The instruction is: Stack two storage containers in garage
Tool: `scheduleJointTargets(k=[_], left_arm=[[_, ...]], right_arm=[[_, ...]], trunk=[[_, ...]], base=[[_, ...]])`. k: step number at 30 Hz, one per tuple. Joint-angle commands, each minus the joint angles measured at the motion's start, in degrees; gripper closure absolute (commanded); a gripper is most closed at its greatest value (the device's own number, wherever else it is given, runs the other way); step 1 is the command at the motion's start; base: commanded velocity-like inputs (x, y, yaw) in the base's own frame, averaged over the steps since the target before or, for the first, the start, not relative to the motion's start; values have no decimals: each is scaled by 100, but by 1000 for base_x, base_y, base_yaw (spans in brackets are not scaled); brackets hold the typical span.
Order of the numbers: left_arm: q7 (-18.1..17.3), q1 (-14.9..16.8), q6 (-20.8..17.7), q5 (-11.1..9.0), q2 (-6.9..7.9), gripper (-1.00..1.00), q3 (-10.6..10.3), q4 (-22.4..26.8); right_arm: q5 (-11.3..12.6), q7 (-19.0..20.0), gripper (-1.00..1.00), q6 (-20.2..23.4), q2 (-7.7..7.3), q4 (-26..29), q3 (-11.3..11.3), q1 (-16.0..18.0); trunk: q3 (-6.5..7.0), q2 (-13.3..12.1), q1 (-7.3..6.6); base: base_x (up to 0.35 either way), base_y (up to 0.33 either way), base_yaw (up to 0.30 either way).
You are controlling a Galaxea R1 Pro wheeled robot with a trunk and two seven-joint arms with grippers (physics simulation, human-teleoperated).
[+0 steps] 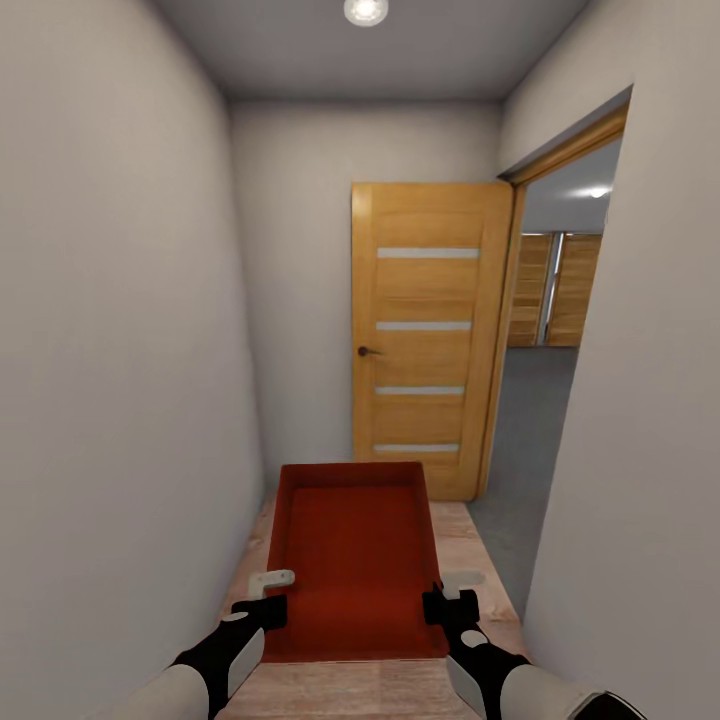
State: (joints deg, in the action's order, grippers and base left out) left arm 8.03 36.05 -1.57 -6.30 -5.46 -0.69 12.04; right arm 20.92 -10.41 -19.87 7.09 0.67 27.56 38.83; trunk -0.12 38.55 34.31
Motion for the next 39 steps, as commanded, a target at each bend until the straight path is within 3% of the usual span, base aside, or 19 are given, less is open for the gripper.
scheduleJointTargets(k=[1,39], left_arm=[[111,-1,-19,50,61,100,96,27],[111,-1,-27,50,57,100,96,27]], right_arm=[[-26,4,100,9,3,3,-335,1],[-26,4,100,9,8,3,-331,1]], trunk=[[-1,2,5],[-1,2,5]], base=[[322,0,0],[322,0,-2]])
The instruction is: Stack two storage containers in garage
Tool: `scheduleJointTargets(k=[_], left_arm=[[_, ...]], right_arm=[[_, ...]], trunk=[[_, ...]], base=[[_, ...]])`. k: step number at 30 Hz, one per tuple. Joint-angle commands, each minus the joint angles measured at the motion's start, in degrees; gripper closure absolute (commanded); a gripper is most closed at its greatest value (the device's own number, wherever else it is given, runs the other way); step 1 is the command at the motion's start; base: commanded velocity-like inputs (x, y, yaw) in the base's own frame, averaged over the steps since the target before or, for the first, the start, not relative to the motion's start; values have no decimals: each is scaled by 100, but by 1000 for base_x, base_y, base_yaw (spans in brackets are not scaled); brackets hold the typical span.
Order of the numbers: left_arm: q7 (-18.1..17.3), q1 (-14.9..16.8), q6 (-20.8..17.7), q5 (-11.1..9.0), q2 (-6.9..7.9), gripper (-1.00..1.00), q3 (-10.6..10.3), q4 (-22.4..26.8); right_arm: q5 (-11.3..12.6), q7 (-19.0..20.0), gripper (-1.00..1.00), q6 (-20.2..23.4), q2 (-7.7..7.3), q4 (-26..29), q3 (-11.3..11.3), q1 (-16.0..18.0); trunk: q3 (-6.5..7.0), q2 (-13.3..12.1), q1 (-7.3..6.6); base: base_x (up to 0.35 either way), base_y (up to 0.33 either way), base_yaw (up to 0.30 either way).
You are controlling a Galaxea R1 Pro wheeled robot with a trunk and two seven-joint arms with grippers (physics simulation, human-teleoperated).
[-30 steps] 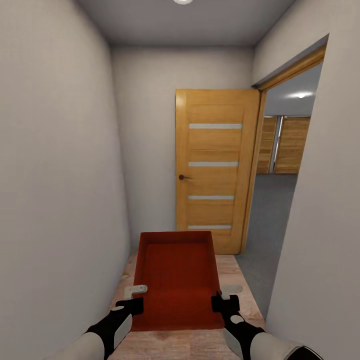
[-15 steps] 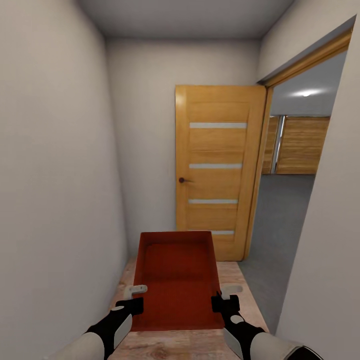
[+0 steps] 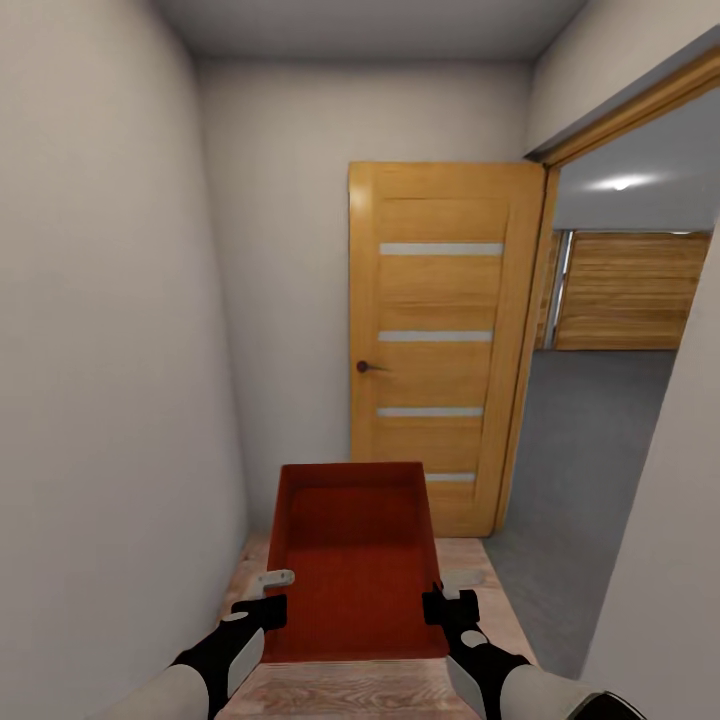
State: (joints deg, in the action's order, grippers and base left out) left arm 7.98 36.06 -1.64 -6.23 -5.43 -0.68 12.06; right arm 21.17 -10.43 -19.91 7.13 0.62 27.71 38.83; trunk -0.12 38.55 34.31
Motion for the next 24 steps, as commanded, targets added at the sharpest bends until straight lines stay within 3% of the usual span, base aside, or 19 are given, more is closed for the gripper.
scheduleJointTargets(k=[1,9,24], left_arm=[[114,-2,-20,43,55,100,94,24],[102,-2,-21,52,51,100,94,24],[92,-2,-21,43,51,100,94,24]], right_arm=[[-51,6,100,14,5,8,-347,2],[-51,6,100,13,5,8,-350,2],[-51,6,100,14,5,8,-348,2]], trunk=[[-1,2,5],[-1,2,5],[-1,2,5]], base=[[322,0,-132],[322,78,-250],[308,184,-282]])
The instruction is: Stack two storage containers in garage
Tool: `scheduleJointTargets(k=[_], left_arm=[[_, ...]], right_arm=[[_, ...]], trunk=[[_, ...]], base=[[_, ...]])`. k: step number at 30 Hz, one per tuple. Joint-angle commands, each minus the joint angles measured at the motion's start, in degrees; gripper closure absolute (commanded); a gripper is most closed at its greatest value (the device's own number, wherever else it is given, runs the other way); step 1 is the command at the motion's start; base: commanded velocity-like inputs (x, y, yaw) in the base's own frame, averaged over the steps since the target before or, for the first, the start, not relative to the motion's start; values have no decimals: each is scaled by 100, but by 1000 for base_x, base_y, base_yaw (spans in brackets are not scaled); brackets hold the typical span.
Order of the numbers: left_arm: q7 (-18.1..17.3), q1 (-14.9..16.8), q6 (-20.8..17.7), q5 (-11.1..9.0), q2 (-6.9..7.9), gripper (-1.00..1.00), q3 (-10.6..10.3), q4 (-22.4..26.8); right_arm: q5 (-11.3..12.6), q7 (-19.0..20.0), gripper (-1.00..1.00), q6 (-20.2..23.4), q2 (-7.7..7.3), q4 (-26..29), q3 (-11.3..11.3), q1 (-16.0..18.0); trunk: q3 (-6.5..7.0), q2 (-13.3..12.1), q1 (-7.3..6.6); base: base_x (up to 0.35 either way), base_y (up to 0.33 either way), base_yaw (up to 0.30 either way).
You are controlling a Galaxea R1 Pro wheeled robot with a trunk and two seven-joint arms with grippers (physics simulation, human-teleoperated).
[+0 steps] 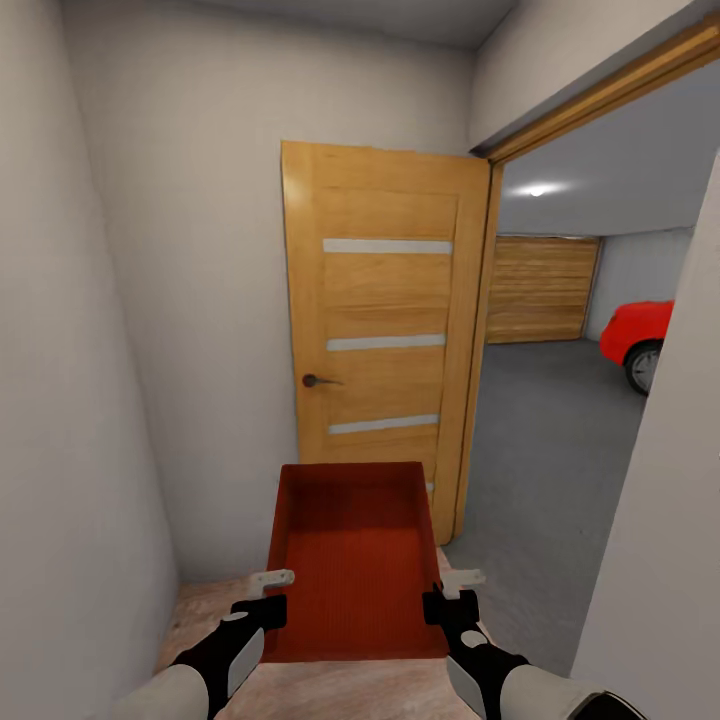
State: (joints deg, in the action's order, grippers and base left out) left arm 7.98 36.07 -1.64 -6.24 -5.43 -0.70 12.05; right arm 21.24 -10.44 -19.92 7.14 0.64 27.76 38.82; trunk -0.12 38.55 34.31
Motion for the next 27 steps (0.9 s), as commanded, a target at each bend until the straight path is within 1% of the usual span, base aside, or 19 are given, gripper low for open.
scheduleJointTargets(k=[1,12,17,27], left_arm=[[91,-3,-20,44,51,100,96,26],[89,-3,-13,44,51,100,96,26],[80,-3,-12,44,51,100,96,26],[97,-3,-11,51,51,100,96,33]], right_arm=[[-60,7,100,14,4,6,-352,3],[-58,7,100,14,1,6,-357,3],[-58,7,100,14,2,6,-356,3],[-58,7,100,14,-1,6,-358,3]], trunk=[[-1,2,4],[-1,2,4],[-1,2,4],[-1,2,4]], base=[[305,194,-282],[305,190,-283],[283,73,-283],[36,3,-283]])
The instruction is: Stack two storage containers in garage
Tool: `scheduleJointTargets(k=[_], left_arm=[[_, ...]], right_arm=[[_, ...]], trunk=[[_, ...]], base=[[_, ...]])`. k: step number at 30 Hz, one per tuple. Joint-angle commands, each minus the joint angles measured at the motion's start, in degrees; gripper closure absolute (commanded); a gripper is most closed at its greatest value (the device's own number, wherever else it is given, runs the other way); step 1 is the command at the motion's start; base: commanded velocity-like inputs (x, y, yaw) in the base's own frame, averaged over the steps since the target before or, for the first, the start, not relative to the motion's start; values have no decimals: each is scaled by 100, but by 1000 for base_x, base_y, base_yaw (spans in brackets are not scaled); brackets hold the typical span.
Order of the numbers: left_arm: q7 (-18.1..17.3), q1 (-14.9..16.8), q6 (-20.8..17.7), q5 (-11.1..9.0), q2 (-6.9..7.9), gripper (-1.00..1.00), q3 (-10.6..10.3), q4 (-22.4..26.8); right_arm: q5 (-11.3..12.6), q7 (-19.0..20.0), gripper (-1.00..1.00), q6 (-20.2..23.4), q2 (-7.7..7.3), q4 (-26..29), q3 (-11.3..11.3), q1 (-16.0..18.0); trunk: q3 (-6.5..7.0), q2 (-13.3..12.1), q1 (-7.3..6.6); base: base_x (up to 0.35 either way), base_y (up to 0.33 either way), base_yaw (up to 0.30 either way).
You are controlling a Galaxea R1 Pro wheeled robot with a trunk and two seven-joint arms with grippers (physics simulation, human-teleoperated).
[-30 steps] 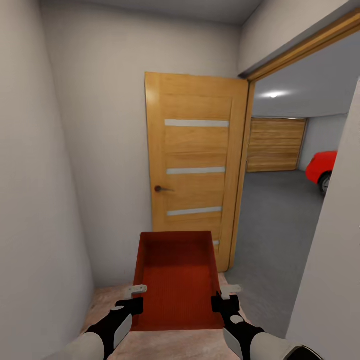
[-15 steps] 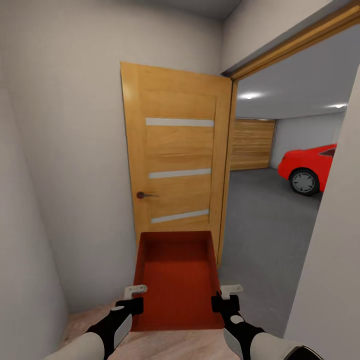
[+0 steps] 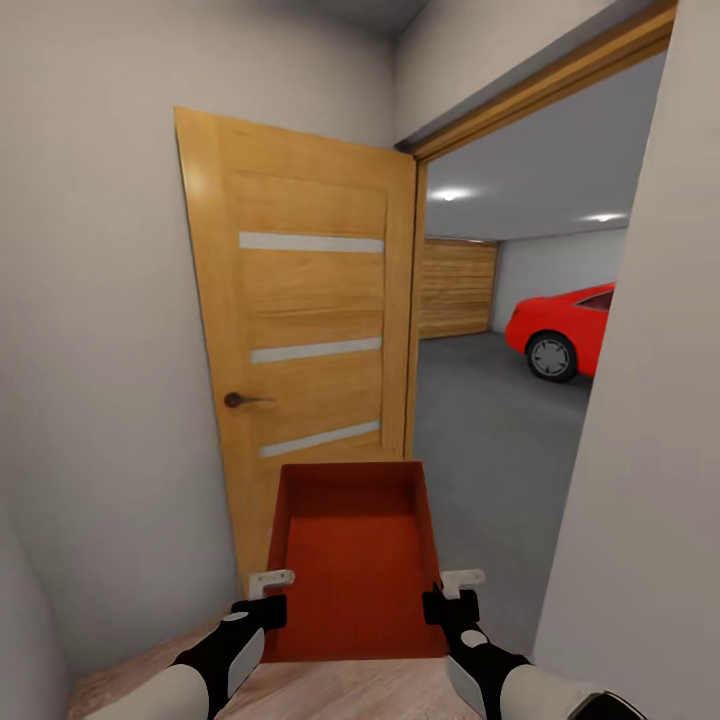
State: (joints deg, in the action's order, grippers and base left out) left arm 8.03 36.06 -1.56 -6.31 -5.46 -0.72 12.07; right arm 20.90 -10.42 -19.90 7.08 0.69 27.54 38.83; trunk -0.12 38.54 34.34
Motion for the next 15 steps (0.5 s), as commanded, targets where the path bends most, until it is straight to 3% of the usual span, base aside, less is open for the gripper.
scheduleJointTargets(k=[1,7,15], left_arm=[[99,-2,-19,57,54,100,98,32],[103,-2,-19,55,48,100,95,28],[102,-2,-28,60,45,100,95,32]], right_arm=[[-25,5,100,13,4,1,-336,2],[-25,5,100,13,4,1,-334,2],[-25,5,100,13,4,1,-336,2]], trunk=[[-1,3,1],[-1,3,1],[-1,3,1]], base=[[1,0,-283],[38,26,-283],[207,204,-283]])
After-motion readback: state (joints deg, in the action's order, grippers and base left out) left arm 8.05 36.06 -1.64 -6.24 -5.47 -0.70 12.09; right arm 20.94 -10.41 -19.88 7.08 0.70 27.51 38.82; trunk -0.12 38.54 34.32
